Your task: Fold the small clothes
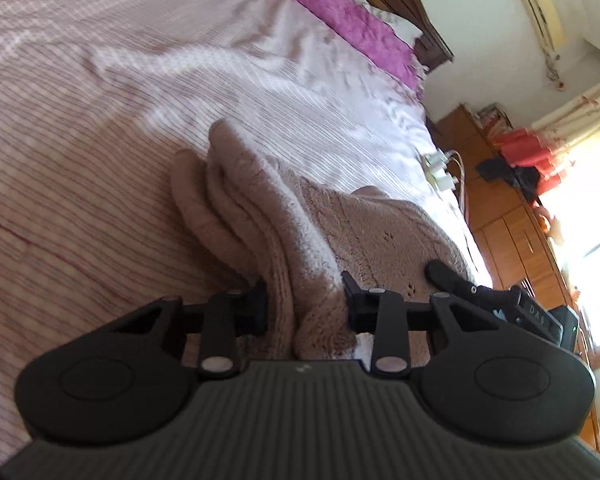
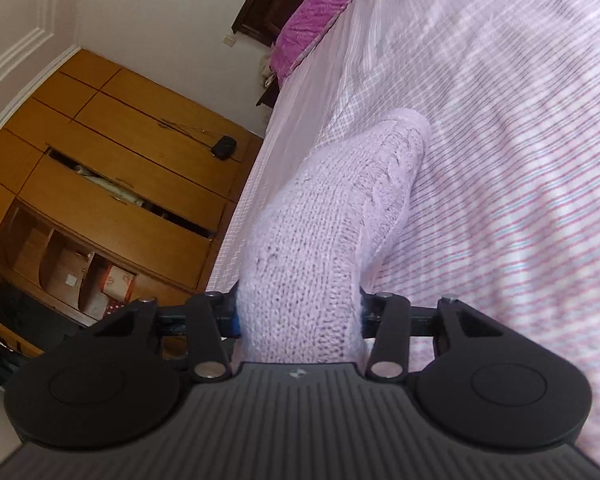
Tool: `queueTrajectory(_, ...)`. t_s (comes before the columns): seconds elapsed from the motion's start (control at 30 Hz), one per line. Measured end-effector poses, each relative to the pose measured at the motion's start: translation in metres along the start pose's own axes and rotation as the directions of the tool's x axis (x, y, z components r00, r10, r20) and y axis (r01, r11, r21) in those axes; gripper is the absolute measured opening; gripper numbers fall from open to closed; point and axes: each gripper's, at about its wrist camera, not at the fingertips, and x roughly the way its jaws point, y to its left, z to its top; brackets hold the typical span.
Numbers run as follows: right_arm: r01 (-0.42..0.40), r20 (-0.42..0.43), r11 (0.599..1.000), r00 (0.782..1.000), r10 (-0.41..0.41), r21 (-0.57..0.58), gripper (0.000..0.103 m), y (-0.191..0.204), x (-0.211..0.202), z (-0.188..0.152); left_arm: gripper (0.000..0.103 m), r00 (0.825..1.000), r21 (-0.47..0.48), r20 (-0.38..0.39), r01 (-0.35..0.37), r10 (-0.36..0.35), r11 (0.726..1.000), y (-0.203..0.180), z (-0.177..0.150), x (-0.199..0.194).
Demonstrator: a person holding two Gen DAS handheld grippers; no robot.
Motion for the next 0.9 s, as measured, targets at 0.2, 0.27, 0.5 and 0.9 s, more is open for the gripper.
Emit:
queueTrajectory(0.2, 0.093, 0.033, 0.993, 0.995, -0.090, -0.078, 0.051, 0.000, -0.064, -0.012, 0.036, 0.998, 0.038, -0.046, 0.050, -0.048, 0.998, -0.030, -0.034, 0.012)
queueTrajectory(0.27, 0.143, 0.047, 0.983, 0.989, -0.138, -0.116, 0.051, -0.006, -0.081, -0.025, 0.036, 0.996, 0.066, -0.078, 0.044, -0.039, 0.997, -0.034, -0.046, 0.019)
queueTrajectory(0.5, 0.285, 0.054, 0.936, 0.959, -0.280, -0.206, 0.056, -0.040, -0.080, -0.068, 0.043, 0.985, 0.212, -0.116, -0.099, 0.126, 0.972, -0.032, -0.072, 0.037)
queueTrajectory(0.9, 0.348, 0.144, 0.886, 0.937, -0.318, -0.306, 0.072, -0.006, -0.100, -0.100, 0.056, 0.973, 0.313, -0.045, -0.203, 0.228, 0.928, -0.041, -0.091, 0.006)
